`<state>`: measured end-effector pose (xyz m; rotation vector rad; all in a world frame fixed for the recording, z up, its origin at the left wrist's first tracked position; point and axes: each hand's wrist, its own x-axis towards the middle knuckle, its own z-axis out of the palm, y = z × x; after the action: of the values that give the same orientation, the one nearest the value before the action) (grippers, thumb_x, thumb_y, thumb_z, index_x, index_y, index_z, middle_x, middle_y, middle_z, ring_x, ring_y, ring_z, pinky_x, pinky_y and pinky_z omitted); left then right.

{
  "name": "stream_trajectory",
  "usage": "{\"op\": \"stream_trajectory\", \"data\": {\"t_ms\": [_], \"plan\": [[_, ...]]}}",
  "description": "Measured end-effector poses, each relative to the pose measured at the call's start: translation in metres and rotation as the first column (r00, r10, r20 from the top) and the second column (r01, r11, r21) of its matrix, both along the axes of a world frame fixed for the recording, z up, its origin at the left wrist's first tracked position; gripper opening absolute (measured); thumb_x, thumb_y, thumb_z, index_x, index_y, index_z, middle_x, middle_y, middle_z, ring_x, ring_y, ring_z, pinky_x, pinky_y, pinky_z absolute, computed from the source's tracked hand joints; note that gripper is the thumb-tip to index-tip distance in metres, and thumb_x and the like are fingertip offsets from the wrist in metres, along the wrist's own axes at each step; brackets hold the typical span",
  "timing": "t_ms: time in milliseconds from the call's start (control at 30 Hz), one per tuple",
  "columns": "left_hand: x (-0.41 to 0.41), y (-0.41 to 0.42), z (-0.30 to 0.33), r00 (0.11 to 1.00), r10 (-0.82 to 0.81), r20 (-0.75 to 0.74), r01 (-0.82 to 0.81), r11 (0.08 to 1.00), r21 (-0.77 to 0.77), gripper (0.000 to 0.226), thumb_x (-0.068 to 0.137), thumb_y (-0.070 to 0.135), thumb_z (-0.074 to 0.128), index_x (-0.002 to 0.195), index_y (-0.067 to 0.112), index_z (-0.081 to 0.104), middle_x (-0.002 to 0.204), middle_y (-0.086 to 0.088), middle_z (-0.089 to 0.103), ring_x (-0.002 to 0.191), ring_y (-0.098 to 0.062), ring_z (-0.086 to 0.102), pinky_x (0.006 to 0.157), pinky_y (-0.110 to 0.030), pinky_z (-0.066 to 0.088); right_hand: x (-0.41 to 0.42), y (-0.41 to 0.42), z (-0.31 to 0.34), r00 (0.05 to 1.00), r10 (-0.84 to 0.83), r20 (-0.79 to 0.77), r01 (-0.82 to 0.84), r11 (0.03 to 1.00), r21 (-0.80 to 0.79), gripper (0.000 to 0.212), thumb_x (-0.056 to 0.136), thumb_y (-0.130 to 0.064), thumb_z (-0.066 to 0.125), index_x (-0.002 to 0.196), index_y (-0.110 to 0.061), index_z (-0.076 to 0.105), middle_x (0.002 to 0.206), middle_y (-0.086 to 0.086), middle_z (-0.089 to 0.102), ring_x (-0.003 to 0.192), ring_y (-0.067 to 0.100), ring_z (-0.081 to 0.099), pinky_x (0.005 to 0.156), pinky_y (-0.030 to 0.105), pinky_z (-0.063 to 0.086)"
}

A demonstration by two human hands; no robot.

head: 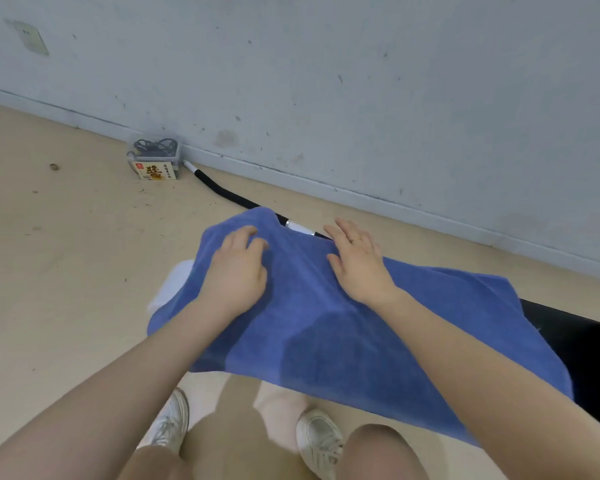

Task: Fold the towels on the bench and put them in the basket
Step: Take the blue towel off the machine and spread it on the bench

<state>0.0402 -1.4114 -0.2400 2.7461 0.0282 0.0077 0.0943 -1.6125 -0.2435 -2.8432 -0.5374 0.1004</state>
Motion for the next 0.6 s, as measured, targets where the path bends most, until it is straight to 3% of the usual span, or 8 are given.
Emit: {"op": "stream_trajectory", "data": {"t_ms": [167,333,433,500,533,600], "plan": [[0.02,-0.117,0.003,0.927,-0.374,-0.025,0.371,0.926,-0.064,0.042,0.097,0.019,0.036,0.138,0.011,0.039,0.155,-0.004,0.02,0.141,-0.023,0.021,0.11,-0.033,0.029,-0.017,-0.13,0.006,0.923,-0.375,-0.085,0.376,0.927,-0.009,0.044,0.102,-0.024,0.028,0.146,-0.02,0.029,0.157,0.004,0.018,0.145,0.023,0.015,0.116,0.036,0.012],[0.039,-0.206,-0.012,0.846,-0.51,-0.153,0.521,0.853,0.038,0.05,0.101,0.033,0.029,0.147,0.017,0.023,0.158,-0.005,0.008,0.145,-0.022,0.012,0.116,-0.031,0.016,-0.011,-0.236,0.0,0.741,-0.641,-0.2,0.66,0.75,0.044,0.044,0.102,-0.025,0.024,0.145,-0.019,0.032,0.15,0.005,0.037,0.136,0.028,0.035,0.11,0.042,0.03],[0.051,-0.229,-0.027,0.851,-0.483,-0.207,0.515,0.845,0.148,0.056,0.1,0.041,0.024,0.15,0.019,0.011,0.159,-0.005,0.005,0.146,-0.023,0.005,0.118,-0.033,0.006,-0.003,-0.262,-0.005,0.69,-0.627,-0.361,0.687,0.725,0.053,0.042,0.1,-0.032,0.031,0.14,-0.024,0.039,0.137,-0.002,0.052,0.13,0.023,0.043,0.112,0.042,0.025],[0.053,-0.234,-0.036,0.865,-0.457,-0.205,0.493,0.849,0.188,0.06,0.098,0.048,0.018,0.15,0.021,0.005,0.159,-0.004,0.003,0.146,-0.022,0.002,0.118,-0.035,0.002,0.0,-0.264,-0.011,0.725,-0.553,-0.411,0.626,0.778,0.056,0.025,0.096,-0.036,0.041,0.112,-0.029,0.058,0.105,-0.011,0.062,0.113,0.018,0.051,0.113,0.045,0.02],[0.054,-0.235,-0.038,0.871,-0.449,-0.2,0.485,0.849,0.207,0.065,0.095,0.053,0.011,0.15,0.021,0.003,0.159,-0.003,0.003,0.146,-0.022,0.002,0.118,-0.034,0.002,0.002,-0.264,-0.013,0.746,-0.509,-0.429,0.605,0.787,0.119,0.015,0.093,-0.034,0.047,0.095,-0.029,0.061,0.089,-0.012,0.061,0.102,0.017,0.053,0.11,0.043,0.026],[0.054,-0.235,-0.04,0.877,-0.446,-0.179,0.477,0.85,0.223,0.085,0.077,0.061,-0.007,0.15,0.018,0.001,0.159,-0.001,0.003,0.146,-0.019,0.002,0.118,-0.033,0.001,0.005,-0.261,-0.013,0.794,-0.409,-0.45,0.583,0.722,0.372,0.009,0.088,-0.023,0.055,0.08,-0.025,0.059,0.077,-0.008,0.059,0.086,0.018,0.054,0.089,0.035,0.041]]}}
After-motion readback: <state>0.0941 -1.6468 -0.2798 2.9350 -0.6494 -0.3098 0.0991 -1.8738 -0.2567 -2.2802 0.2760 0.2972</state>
